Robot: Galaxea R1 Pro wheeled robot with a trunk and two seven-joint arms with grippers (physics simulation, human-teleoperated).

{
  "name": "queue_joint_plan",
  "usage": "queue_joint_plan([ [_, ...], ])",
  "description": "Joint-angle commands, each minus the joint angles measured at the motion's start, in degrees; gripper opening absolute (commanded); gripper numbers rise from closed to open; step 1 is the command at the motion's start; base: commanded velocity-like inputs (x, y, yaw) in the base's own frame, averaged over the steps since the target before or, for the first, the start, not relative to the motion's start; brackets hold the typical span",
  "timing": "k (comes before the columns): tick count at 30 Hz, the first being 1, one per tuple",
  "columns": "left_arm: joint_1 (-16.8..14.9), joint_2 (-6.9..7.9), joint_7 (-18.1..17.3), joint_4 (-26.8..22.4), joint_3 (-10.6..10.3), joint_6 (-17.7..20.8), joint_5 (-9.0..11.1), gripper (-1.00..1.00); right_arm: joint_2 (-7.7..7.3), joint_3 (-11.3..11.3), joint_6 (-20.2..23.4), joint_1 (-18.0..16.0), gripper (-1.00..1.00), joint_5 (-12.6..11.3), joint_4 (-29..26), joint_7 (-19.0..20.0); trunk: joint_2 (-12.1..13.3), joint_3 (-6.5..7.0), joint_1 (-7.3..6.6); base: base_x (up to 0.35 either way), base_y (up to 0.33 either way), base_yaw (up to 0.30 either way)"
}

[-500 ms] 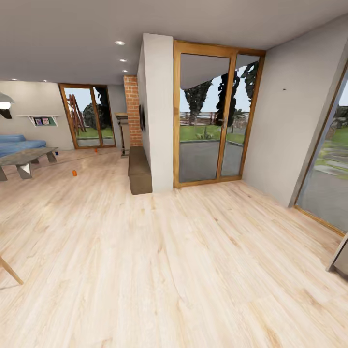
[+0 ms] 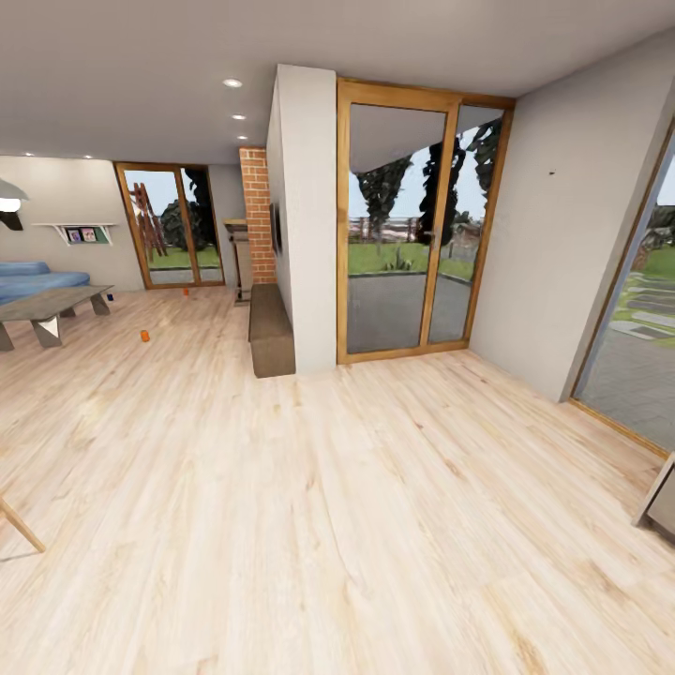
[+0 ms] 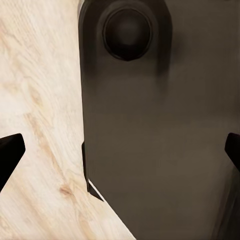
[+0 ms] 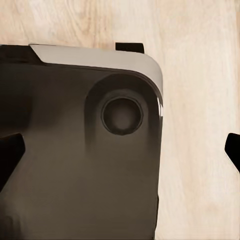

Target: Put the three can of soda from the living room inside the tash can in the kitchen.

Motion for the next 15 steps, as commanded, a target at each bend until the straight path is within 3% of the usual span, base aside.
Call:
queue_joint_plan([
  [1, 0.0, 0.00, 0.0, 0.0, 0.0, 0.0, 0.0, 1.00, 0.00, 0.0, 0.0, 0.0, 1.00, 0.0, 0.0, 0.0, 0.0, 0.00, 0.00, 0.000, 0.000, 0.000],
  [7, -0.1, -0.08, 0.0, -0.1, 0.0, -0.1, 0.0, 1.00, 0.27, -0.1, 0.0, 0.7, 1.00, -0.1, 0.0, -0.1, 0.0, 0.00, 0.00, 0.000, 0.000, 0.000],
  [15, -2.2, 0.43, -0.4, -2.7, 1.4, 0.6, 2.5, 1.00, 0.41, -0.1, 0.8, -0.9, 1.00, 2.5, -2.6, 0.0, 0.0, 0.00, 0.00, 0.000, 0.000, 0.000],
])
